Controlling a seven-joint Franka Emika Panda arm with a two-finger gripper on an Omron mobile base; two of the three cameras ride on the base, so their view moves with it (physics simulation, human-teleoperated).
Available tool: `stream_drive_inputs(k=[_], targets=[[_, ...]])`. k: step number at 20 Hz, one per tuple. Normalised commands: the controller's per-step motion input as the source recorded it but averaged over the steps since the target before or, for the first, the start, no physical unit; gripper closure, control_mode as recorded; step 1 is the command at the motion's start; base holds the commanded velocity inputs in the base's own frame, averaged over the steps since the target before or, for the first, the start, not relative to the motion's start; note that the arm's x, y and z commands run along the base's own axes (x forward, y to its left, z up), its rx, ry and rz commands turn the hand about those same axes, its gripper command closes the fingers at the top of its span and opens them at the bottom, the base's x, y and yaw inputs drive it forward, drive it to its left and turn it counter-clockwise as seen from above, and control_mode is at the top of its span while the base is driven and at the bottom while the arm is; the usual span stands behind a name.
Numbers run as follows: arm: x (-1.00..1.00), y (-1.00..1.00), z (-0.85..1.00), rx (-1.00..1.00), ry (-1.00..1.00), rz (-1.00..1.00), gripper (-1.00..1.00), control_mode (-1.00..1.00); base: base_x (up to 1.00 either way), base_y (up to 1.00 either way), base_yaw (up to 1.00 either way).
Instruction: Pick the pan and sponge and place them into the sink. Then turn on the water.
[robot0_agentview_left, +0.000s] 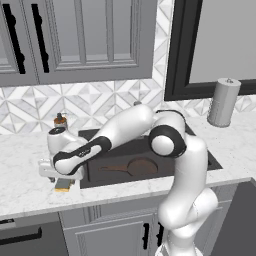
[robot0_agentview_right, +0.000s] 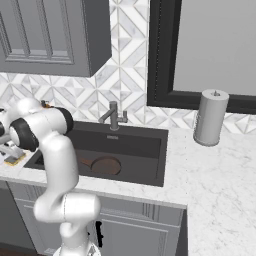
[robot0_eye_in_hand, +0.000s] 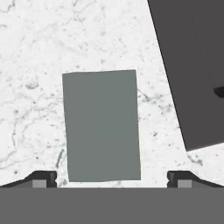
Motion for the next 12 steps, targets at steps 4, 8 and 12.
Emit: stream_drive_inputs(k=[4,8,12], targets=[[0.10,0.00,-0.31,0.00,0.06,0.00,-1.00,-1.00,0.00,0.00,0.00],[0.16,0.00,-0.29,0.00,0.00,0.01,-1.00,-1.00,0.00,0.00,0.00],[0.20,0.04,-0.31,0.00,-0.01,0.02,-1.00,-1.00,0.00,0.00,0.00]])
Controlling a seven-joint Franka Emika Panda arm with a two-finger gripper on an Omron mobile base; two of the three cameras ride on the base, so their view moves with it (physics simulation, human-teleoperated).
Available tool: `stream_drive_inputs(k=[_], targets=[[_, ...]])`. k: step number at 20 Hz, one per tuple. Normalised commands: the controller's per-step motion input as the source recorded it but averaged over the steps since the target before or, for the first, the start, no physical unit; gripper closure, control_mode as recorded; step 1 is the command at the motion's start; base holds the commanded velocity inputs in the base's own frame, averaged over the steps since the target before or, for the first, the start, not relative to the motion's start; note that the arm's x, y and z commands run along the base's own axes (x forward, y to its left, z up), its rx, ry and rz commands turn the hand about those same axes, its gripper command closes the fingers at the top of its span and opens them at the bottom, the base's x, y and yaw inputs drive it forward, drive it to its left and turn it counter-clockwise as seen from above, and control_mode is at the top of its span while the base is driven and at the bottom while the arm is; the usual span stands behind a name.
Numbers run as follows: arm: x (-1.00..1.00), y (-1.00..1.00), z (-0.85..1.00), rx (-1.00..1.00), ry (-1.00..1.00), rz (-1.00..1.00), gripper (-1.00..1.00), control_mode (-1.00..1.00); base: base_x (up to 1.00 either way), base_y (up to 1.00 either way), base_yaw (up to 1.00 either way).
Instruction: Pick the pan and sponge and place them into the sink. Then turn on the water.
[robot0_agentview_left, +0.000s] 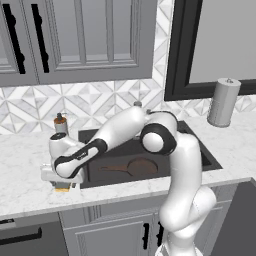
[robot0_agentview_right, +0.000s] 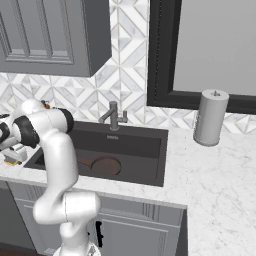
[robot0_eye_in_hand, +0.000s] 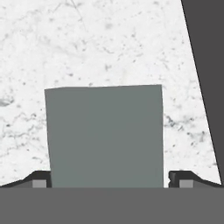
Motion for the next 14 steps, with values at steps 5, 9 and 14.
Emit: stream_drive_inputs(k=[5,9,14], targets=[[0.09,0.05,-0.42,0.02,-0.05,0.01,-1.00,-1.00,0.00,0.00,0.00],[0.00,-0.02,-0.31,0.02,0.00,0.00,1.00,-1.00,0.00,0.00,0.00],[0.00,-0.16,-0.08,0.03,0.00,0.00,1.00,-1.00,0.00,0.00,0.00]])
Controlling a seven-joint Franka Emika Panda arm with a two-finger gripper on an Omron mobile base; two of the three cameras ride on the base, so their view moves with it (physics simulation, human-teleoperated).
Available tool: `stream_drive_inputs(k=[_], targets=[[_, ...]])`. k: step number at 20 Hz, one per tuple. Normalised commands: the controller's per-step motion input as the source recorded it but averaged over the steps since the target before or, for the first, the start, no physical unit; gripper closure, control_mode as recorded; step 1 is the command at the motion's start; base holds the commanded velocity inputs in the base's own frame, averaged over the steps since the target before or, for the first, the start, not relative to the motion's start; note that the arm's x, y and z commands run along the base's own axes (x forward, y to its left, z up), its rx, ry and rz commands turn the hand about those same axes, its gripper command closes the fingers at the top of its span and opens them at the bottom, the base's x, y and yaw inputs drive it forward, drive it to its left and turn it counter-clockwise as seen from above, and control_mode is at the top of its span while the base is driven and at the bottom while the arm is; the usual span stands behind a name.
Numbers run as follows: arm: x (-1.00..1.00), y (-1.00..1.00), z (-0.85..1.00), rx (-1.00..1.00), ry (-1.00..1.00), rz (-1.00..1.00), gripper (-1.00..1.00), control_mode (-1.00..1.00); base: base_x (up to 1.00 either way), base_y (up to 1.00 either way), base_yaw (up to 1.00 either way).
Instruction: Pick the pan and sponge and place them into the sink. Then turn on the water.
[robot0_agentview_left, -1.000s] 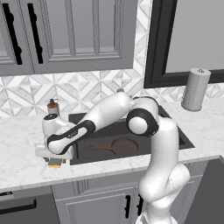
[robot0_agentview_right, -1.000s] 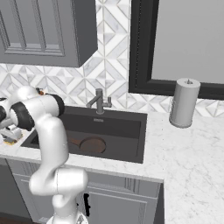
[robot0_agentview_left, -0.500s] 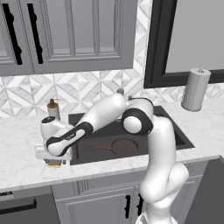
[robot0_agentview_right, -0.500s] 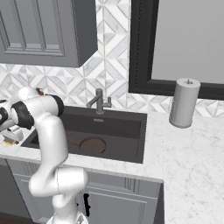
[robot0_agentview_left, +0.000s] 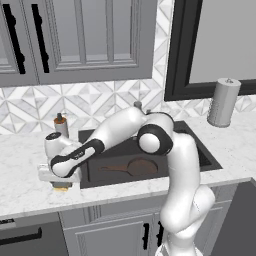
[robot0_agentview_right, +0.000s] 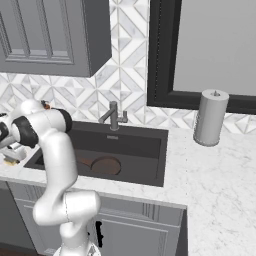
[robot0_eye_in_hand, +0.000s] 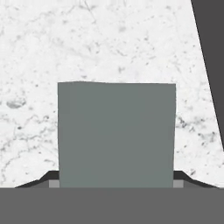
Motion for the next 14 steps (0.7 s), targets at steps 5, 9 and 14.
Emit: stream_drive_inputs(k=[5,9,14], targets=[[0.36,-0.76,0.29,0.00,-0.06,-0.03,1.00,-1.00,0.00,0.00,0.00],[0.47,-0.98,0.25,0.00,0.00,-0.10,1.00,-1.00,0.00,0.00,0.00],[0.52,-1.00,0.02,0.00,0.03,-0.11,1.00,-1.00,0.00,0.00,0.00]])
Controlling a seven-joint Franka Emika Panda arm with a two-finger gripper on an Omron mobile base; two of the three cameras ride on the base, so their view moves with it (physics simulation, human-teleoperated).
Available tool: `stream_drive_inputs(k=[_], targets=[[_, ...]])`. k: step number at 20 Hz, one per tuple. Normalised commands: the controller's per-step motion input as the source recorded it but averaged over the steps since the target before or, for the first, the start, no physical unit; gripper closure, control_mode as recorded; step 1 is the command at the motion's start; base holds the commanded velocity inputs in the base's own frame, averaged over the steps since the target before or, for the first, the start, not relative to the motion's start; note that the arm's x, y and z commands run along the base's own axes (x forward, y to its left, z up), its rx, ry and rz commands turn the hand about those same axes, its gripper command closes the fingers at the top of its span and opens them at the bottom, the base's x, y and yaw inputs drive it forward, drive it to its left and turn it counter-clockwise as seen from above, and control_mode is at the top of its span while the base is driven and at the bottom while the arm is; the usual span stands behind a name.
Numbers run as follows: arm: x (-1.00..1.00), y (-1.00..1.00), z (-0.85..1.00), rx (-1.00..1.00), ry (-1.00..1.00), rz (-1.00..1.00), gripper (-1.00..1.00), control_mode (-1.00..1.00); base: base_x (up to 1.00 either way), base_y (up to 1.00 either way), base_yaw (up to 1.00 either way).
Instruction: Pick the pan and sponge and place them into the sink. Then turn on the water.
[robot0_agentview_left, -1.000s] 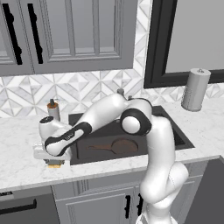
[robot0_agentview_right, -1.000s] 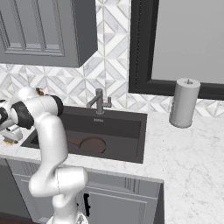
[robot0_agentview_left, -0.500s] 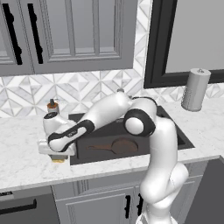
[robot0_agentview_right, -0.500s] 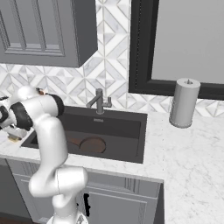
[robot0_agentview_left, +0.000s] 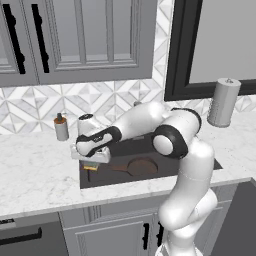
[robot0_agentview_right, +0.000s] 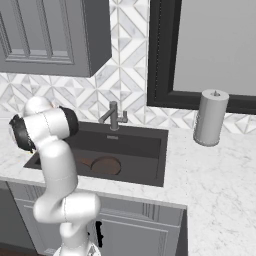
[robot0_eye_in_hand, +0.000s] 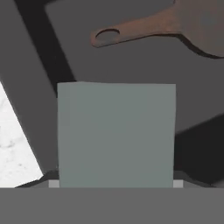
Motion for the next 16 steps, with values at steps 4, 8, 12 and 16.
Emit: stream_drive_inputs(k=[4,8,12,16], targets=[[0.55,-1.00,-0.07,0.00,0.08,-0.11,1.00,-1.00,0.00,0.00,0.00],[0.54,-0.97,-0.24,0.00,0.10,-0.09,1.00,-1.00,0.00,0.00,0.00],[0.53,-0.76,-0.43,0.00,0.07,-0.08,1.00,-1.00,0.00,0.00,0.00],[0.36,-0.22,-0.73,0.00,0.00,-0.01,1.00,-1.00,0.00,0.00,0.00]])
